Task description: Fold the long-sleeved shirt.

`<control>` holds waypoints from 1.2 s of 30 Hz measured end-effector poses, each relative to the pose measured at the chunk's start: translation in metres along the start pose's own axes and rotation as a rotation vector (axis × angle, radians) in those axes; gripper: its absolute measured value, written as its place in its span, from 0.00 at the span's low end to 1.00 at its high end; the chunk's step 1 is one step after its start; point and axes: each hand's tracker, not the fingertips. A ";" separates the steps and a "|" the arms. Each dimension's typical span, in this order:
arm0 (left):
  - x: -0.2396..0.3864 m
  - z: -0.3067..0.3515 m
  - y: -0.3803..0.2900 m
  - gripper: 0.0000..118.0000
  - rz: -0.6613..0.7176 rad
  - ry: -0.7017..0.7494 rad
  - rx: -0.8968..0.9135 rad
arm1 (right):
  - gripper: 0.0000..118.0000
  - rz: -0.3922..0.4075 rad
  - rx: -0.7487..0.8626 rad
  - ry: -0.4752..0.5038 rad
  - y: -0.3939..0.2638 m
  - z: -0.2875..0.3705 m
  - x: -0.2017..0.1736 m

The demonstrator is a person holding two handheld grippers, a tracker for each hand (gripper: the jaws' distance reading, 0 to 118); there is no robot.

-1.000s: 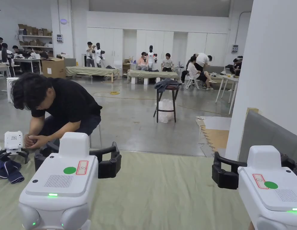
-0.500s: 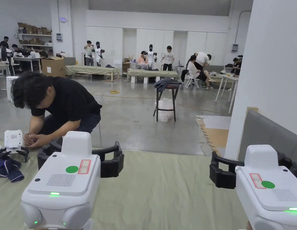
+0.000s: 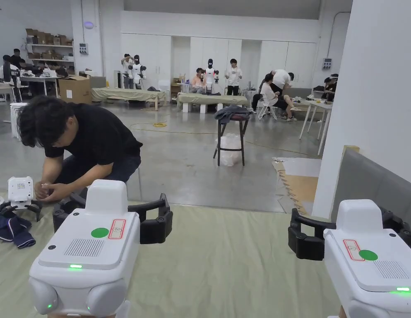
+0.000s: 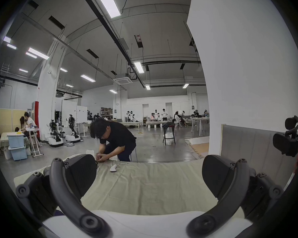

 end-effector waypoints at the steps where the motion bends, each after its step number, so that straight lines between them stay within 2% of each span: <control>1: 0.000 0.000 0.000 0.94 -0.001 0.000 -0.001 | 1.00 0.001 0.000 0.001 0.000 0.000 0.000; 7: 0.002 0.001 0.000 0.93 -0.003 -0.018 -0.001 | 1.00 0.016 0.014 -0.011 -0.002 -0.001 0.001; 9: 0.003 0.004 -0.001 0.91 -0.005 -0.042 0.009 | 0.95 0.048 0.032 -0.026 -0.003 0.001 -0.002; 10: 0.005 0.004 -0.001 0.84 -0.018 -0.030 0.009 | 0.79 0.058 0.033 -0.031 -0.003 0.002 -0.003; 11: 0.009 0.005 0.000 0.71 -0.044 -0.009 0.002 | 0.59 0.056 0.030 -0.031 -0.004 0.001 -0.003; 12: 0.009 0.004 -0.001 0.50 -0.048 0.000 0.001 | 0.34 0.044 0.020 -0.026 -0.004 0.001 -0.002; 13: 0.007 0.004 -0.001 0.19 -0.040 -0.012 -0.001 | 0.07 0.024 0.010 -0.018 -0.004 0.001 -0.001; 14: 0.004 0.006 -0.002 0.08 -0.012 -0.048 0.000 | 0.03 0.009 0.010 0.009 -0.005 0.003 0.000; 16: 0.002 0.009 -0.005 0.02 -0.005 -0.044 0.006 | 0.00 0.025 0.015 0.013 -0.007 0.004 -0.002; 18: 0.004 0.010 -0.007 0.02 -0.022 -0.047 0.006 | 0.00 0.048 0.016 0.008 -0.008 0.009 -0.007; 21: 0.002 0.013 -0.010 0.02 -0.030 -0.052 -0.012 | 0.00 -0.017 -0.007 0.064 -0.007 0.009 -0.011; 25: -0.021 0.017 -0.018 0.02 0.002 0.005 -0.061 | 0.00 -0.015 -0.003 0.098 -0.005 0.012 -0.037; 30: -0.077 0.036 -0.034 0.02 -0.009 0.142 -0.104 | 0.00 0.000 0.012 0.265 -0.002 0.015 -0.108; 36: -0.161 0.077 -0.046 0.02 -0.020 0.329 -0.158 | 0.00 -0.028 0.023 0.507 0.003 0.029 -0.215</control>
